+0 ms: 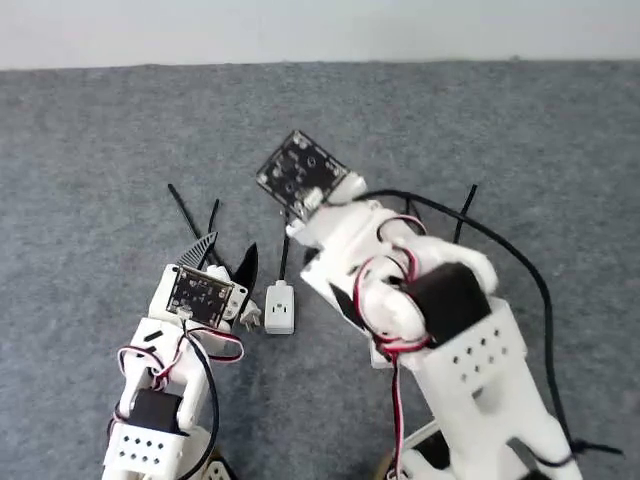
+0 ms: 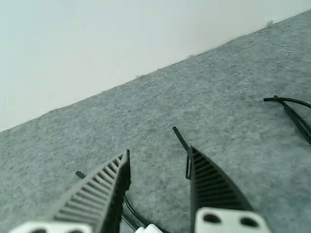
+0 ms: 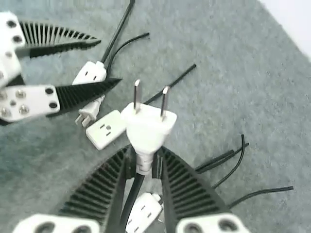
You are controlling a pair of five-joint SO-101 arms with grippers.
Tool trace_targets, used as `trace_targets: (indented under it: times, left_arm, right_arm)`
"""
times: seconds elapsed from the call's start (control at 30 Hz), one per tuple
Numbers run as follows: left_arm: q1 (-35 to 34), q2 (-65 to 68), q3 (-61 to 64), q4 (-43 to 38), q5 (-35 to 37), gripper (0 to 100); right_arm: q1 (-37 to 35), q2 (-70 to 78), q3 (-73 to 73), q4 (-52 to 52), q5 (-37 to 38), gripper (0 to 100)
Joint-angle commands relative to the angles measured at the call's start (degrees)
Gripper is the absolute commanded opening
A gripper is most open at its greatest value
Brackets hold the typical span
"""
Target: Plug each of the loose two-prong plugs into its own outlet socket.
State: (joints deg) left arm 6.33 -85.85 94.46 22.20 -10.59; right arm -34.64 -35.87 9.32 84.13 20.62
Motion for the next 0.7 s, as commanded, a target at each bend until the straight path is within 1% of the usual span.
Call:
trace_targets:
  times: [0.0, 0.1, 0.27, 0.4, 0.57, 0.67]
  left_arm:
    - [0.35, -0.18, -4.44, 1.05, -0.79, 18]
    - [1.32, -0.18, -6.29, 3.96, -0.53, 18]
    - [6.68, -0.18, -9.71, 9.14, -0.88, 18]
    - [10.46, -0.18, -13.41, 12.66, -0.97, 18]
    - [11.6, -0.18, -15.43, 13.45, -0.97, 18]
    - [11.52, -0.18, -16.57, 13.8, -0.97, 18]
  right_arm:
    - [-0.57, -5.41, 1.58, -0.04, 1.58, 0.9]
    - [-0.57, -9.45, 3.6, -0.04, 1.67, 0.9]
    - [-0.66, -15.25, 5.89, -0.04, 3.25, 0.9]
    - [-0.75, -16.75, 7.47, -0.04, 3.25, 0.9]
    - [-0.84, -16.92, 9.49, -2.07, 3.25, 0.9]
    - [-2.95, -16.66, 10.11, -2.86, 3.34, 0.9]
